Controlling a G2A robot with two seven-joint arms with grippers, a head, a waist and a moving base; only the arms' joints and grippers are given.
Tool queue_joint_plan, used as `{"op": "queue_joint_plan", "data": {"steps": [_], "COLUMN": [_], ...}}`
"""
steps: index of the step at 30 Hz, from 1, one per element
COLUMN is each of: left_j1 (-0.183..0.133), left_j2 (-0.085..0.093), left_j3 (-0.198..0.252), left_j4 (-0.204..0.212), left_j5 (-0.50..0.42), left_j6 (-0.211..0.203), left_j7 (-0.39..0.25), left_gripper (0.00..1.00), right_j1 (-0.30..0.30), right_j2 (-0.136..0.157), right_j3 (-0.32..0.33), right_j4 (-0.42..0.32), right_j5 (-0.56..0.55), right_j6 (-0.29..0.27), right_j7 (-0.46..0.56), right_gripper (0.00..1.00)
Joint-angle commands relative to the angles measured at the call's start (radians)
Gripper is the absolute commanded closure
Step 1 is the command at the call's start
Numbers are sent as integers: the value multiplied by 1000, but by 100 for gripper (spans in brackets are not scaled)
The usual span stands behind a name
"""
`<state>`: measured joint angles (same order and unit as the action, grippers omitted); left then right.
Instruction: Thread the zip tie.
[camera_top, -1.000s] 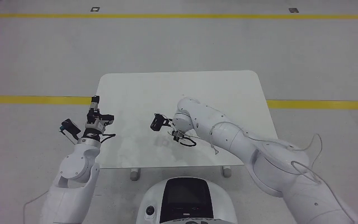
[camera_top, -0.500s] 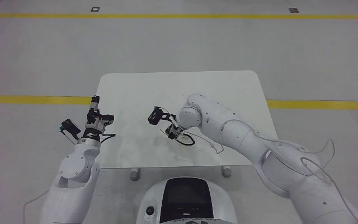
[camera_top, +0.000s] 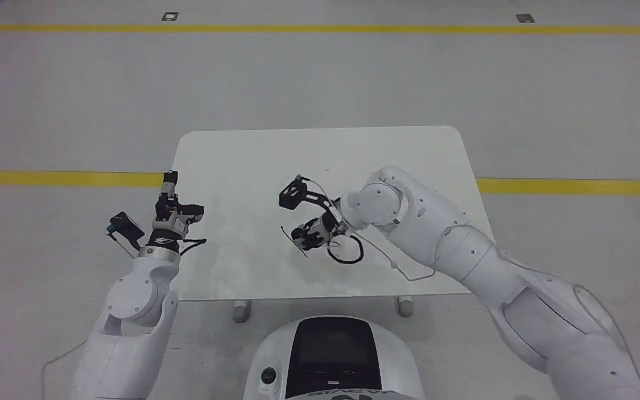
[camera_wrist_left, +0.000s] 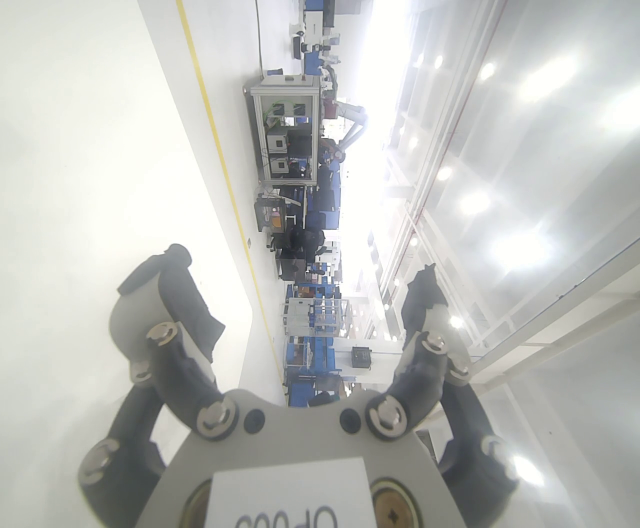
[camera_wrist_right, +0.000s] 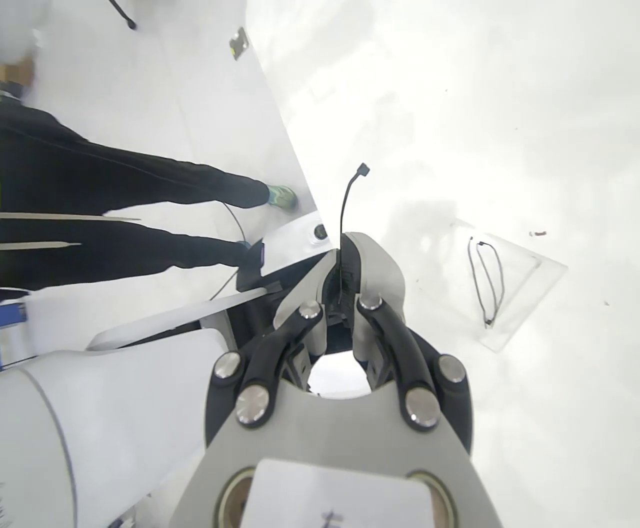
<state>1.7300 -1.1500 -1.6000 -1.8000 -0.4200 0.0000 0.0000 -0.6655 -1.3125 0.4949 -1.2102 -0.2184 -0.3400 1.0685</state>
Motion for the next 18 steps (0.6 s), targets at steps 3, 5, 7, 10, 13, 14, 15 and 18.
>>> {"op": "queue_joint_plan", "data": {"steps": [3,5,7,10,13,14,15,18], "left_j1": [0,0,0,0,0,0,0,0], "left_j2": [0,0,0,0,0,0,0,0], "left_j3": [0,0,0,0,0,0,0,0], "left_j4": [0,0,0,0,0,0,0,0], "left_j5": [0,0,0,0,0,0,0,0], "left_j6": [0,0,0,0,0,0,0,0], "left_j7": [0,0,0,0,0,0,0,0], "left_gripper": [0,0,0,0,0,0,0,0], "right_j1": [-3,-3,-3,-36,-60,-70,-76,-106], "right_j2": [3,3,3,4,6,8,8,9], "right_j3": [6,6,6,23,58,71,80,113], "right_j4": [-2,-2,-2,-5,-12,-15,-18,-22], "right_j5": [11,11,11,35,98,119,130,196], "right_j6": [0,0,0,5,0,0,0,0], "right_j7": [1,1,1,-69,-126,-141,-153,-211], "right_gripper": [100,100,100,100,100,100,100,100]}}
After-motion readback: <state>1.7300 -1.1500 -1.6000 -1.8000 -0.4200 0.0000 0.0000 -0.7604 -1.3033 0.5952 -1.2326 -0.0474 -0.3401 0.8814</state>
